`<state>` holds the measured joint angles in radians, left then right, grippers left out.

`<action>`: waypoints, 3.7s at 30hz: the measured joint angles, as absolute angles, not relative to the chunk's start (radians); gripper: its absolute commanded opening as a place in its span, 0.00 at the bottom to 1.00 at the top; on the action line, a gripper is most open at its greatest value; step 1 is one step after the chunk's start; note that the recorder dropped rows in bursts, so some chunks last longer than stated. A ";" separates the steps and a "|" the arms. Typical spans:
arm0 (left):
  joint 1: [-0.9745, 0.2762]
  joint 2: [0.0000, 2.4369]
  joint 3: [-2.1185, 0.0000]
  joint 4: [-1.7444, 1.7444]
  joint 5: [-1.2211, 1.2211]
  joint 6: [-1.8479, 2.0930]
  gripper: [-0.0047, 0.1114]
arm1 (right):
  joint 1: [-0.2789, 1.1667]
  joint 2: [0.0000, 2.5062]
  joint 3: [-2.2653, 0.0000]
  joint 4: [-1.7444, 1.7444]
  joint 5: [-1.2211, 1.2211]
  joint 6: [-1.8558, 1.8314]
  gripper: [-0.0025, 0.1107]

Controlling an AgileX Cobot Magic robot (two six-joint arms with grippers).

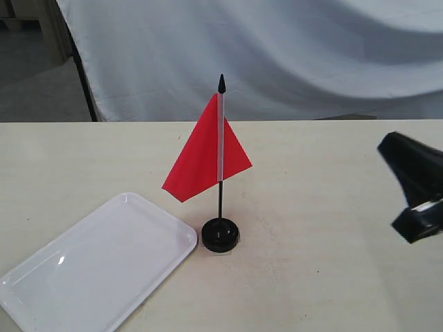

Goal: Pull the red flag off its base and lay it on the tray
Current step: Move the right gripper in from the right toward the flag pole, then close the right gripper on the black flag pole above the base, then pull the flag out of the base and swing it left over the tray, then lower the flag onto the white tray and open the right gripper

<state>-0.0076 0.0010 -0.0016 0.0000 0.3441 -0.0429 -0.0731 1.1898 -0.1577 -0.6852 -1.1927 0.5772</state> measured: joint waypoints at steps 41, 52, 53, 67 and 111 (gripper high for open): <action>-0.008 0.001 -0.002 0.000 0.344 -0.043 0.04 | 0.326 2.110 -0.773 -0.786 -0.992 0.297 0.88; -0.008 0.001 -0.002 0.000 0.344 -0.043 0.04 | 0.362 2.166 -0.889 -0.748 -0.936 0.311 0.88; -0.008 0.001 -0.002 0.000 0.344 -0.043 0.04 | 0.362 2.166 -0.889 -0.742 -0.936 0.313 0.86; -0.008 0.001 -0.002 0.000 0.344 -0.043 0.04 | 0.367 2.154 -0.890 -0.795 -1.109 0.377 0.02; -0.008 0.001 -0.002 0.000 0.344 -0.043 0.04 | 1.006 2.253 -1.420 -1.337 0.425 0.037 0.28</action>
<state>-0.0076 0.0010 -0.0016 0.0000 0.3441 -0.0429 1.0062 2.2530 -1.4199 -1.3369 0.4246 0.0372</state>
